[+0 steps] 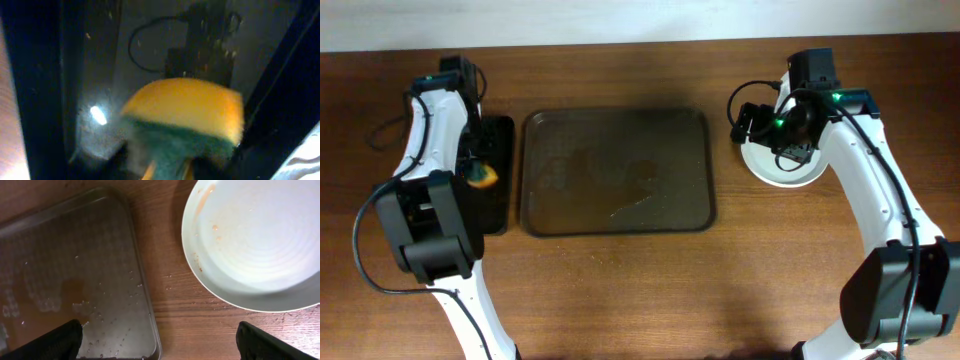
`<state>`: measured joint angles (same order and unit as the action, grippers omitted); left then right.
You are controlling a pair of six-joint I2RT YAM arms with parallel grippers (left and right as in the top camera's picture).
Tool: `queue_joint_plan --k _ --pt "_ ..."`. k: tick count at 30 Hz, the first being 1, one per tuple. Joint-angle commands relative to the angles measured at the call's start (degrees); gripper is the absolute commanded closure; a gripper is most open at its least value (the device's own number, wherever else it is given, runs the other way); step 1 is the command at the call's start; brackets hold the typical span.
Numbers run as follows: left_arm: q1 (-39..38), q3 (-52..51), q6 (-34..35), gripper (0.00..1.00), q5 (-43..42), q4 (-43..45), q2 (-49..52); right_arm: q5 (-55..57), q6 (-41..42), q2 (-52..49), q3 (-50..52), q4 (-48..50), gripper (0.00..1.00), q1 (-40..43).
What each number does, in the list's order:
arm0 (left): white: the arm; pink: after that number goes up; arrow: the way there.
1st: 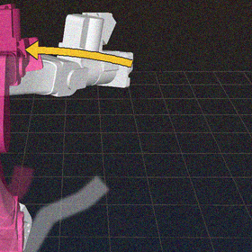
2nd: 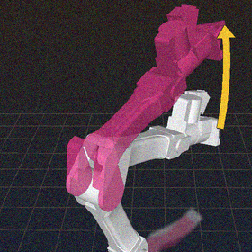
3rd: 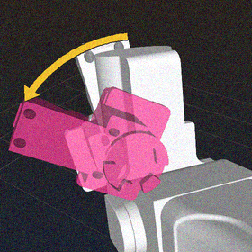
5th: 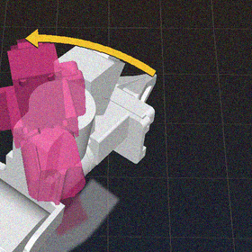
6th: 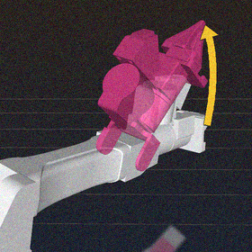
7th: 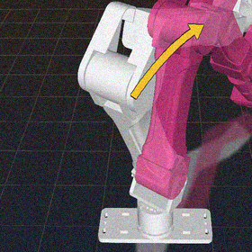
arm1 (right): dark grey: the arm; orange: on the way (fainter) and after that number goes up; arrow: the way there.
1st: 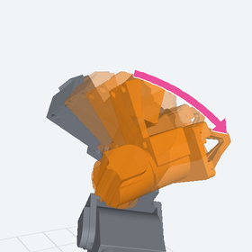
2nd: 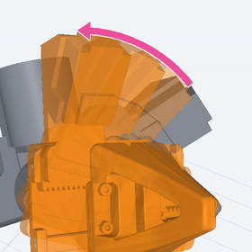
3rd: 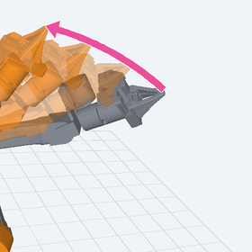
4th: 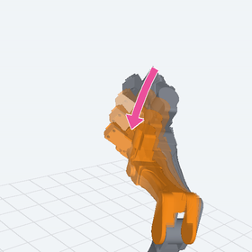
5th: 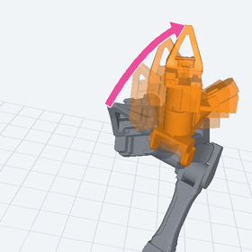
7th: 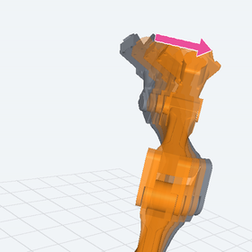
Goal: Clean dirty plates on tray and stack at the side
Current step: 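Place the sponge on the small black tray with the left gripper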
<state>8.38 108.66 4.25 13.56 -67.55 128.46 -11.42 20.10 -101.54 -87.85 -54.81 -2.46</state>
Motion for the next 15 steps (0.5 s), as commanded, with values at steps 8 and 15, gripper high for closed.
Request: queue_joint_plan --k 8,15 --pt "0.0 11.72 0.26 0.13 -6.78 -1.95 -9.73 1.18 -2.19 2.32 -8.24 -8.79 0.02 -0.13" --pt "0.0 13.97 0.26 0.01 -15.54 -1.92 -21.79 3.56 -7.89 14.73 -24.33 -19.41 0.02 -0.15"
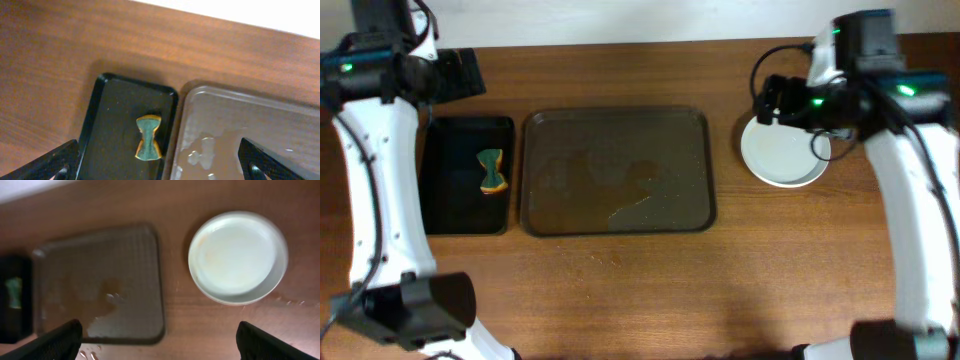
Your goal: Clean dirty plates on tray and stack at the side
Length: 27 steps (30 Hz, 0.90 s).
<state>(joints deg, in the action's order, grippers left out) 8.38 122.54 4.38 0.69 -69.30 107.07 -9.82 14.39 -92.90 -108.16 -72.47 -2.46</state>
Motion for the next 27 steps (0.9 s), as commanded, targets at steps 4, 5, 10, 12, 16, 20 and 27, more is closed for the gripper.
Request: queue_joint_plan --k 4,5,10,12,16,20,27 --pt "0.0 0.09 0.13 0.01 -2.64 -0.2 -0.2 1.92 -2.12 17.88 -4.59 -2.4 0.01 -0.15" --pt "0.0 0.09 0.13 0.01 -2.67 -0.2 -0.2 1.88 -2.03 19.71 -4.59 -2.08 0.02 -0.15" --pt "0.0 0.09 0.13 0.01 -2.64 -0.2 -0.2 6.67 -3.74 26.58 -4.57 -6.16 0.02 -0.15" --pt "0.0 0.09 0.13 0.01 -2.64 -0.2 -0.2 12.66 -3.67 27.04 -3.78 -9.9 0.01 -0.15" --pt "0.0 0.09 0.13 0.01 -2.64 -0.2 -0.2 15.5 -5.38 31.74 12.72 6.16 0.02 0.66" --pt "0.0 0.09 0.13 0.01 -2.67 -0.17 -0.2 7.85 -9.7 47.87 45.42 38.21 0.02 0.66" --pt "0.0 0.09 0.13 0.01 -2.64 -0.2 -0.2 7.19 -10.99 78.23 87.12 59.04 0.01 0.52"
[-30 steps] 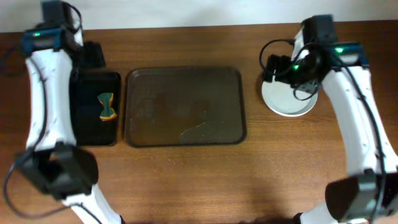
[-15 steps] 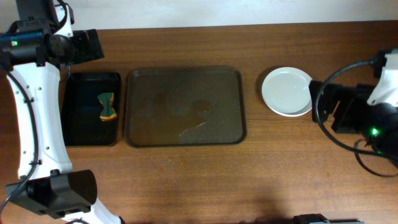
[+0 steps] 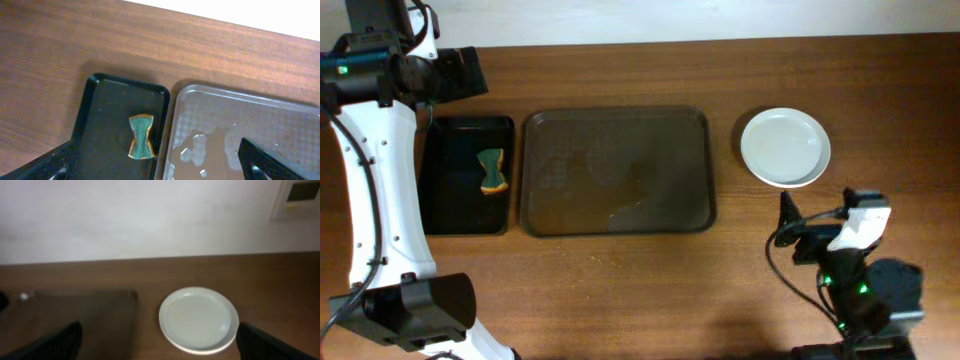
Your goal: Clean dirty plates on tray and stack at the side
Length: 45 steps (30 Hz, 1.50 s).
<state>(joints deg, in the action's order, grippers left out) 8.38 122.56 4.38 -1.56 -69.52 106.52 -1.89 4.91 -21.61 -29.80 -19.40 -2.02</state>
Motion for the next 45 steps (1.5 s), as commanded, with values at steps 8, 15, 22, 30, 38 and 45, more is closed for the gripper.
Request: queue_joint_plan --k 8,15,22,30,38,45 --pt "0.0 0.07 0.13 0.01 -0.39 0.02 0.35 -0.92 -1.49 21.42 27.71 16.22 0.02 -1.4" --pt "0.0 0.07 0.13 0.01 -0.42 0.02 0.35 -0.5 -1.49 21.42 29.49 15.15 0.02 -1.4" --pt "0.0 0.07 0.13 0.01 -0.39 0.02 0.35 -0.48 -1.51 21.4 29.49 15.15 0.02 -1.4" --pt "0.0 0.07 0.13 0.01 -0.42 0.02 0.35 -0.48 -1.51 21.4 29.49 15.15 0.02 -1.4" --pt "-1.44 0.07 0.13 0.01 -0.37 0.02 0.11 -0.48 -1.49 21.4 29.49 15.15 0.02 -1.4" --pt "-8.7 -6.75 0.13 0.01 -0.39 0.07 -12.13 -0.48 -1.49 21.4 29.49 15.15 0.02 -1.4"
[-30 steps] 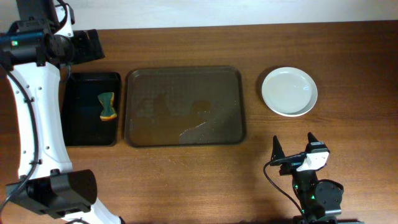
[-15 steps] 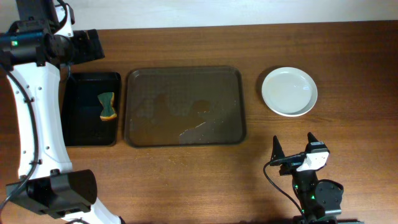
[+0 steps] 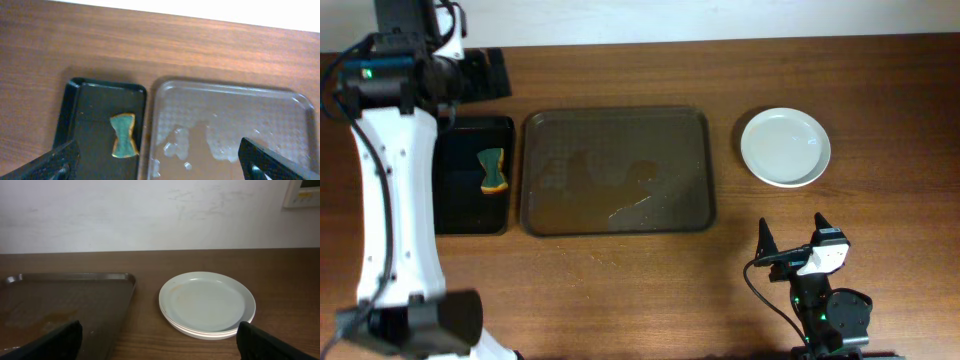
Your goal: Clean dirty plates on tray and stack at the side
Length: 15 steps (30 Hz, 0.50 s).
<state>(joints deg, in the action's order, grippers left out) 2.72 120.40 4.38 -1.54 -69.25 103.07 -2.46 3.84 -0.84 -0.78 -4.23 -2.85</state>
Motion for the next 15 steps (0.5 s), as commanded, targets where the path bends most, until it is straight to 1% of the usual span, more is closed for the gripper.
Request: queue_joint_plan --k 1,2,3,4,5,6,7,8,9,10,11,13,15 --pt "-4.46 -9.07 0.13 0.01 -0.42 -0.2 -11.93 0.09 -0.44 0.63 0.46 -0.02 0.02 -0.57" --pt "-5.88 -13.97 0.11 0.01 -0.35 -0.2 -15.15 0.09 -0.44 0.63 0.46 -0.02 0.02 -0.57" --pt "-7.02 -18.84 0.11 0.01 1.9 0.15 -18.12 0.09 -0.42 0.63 0.46 -0.02 0.02 -0.57" --pt "-7.78 -23.58 0.11 0.01 6.25 0.42 -21.16 0.09 -0.42 0.63 0.46 -0.02 0.02 -0.57" --pt "-8.04 -27.32 0.11 0.01 8.61 1.88 -23.69 0.09 -0.42 0.63 0.46 -0.02 0.02 -0.57" --pt "-8.09 -29.97 0.07 0.01 8.92 3.28 -25.49 0.09 -0.42 0.63 0.46 -0.04 0.02 -0.57" --pt "-8.09 -33.86 -1.68 0.01 8.94 6.86 -28.22 0.09 -0.42 0.63 0.46 -0.02 0.02 -0.57" --pt "-8.0 -39.36 -4.26 0.01 9.14 13.4 -31.76 0.09 -0.42 0.63 0.46 -0.02 0.01 -0.57" --pt "-7.26 -47.63 -5.29 0.01 9.99 23.54 -36.35 0.09 -0.42 0.63 0.46 -0.02 0.02 -0.57" --pt "-6.69 -52.04 -5.29 0.01 9.97 28.37 -38.62 0.09 -0.42 0.63 0.46 -0.02 0.02 -0.57" --pt "-5.88 -58.97 -5.27 0.01 9.92 35.54 -42.12 0.09 -0.42 0.63 0.46 -0.02 0.02 -0.57" --pt "-5.22 -70.84 -5.2 0.01 9.97 46.6 -48.74 0.09 -0.42 0.63 0.46 -0.02 0.02 -0.57" --pt "-4.9 -83.91 -5.29 0.01 9.97 60.52 -56.92 0.09 -0.44 0.63 0.46 -0.02 0.02 -0.57"
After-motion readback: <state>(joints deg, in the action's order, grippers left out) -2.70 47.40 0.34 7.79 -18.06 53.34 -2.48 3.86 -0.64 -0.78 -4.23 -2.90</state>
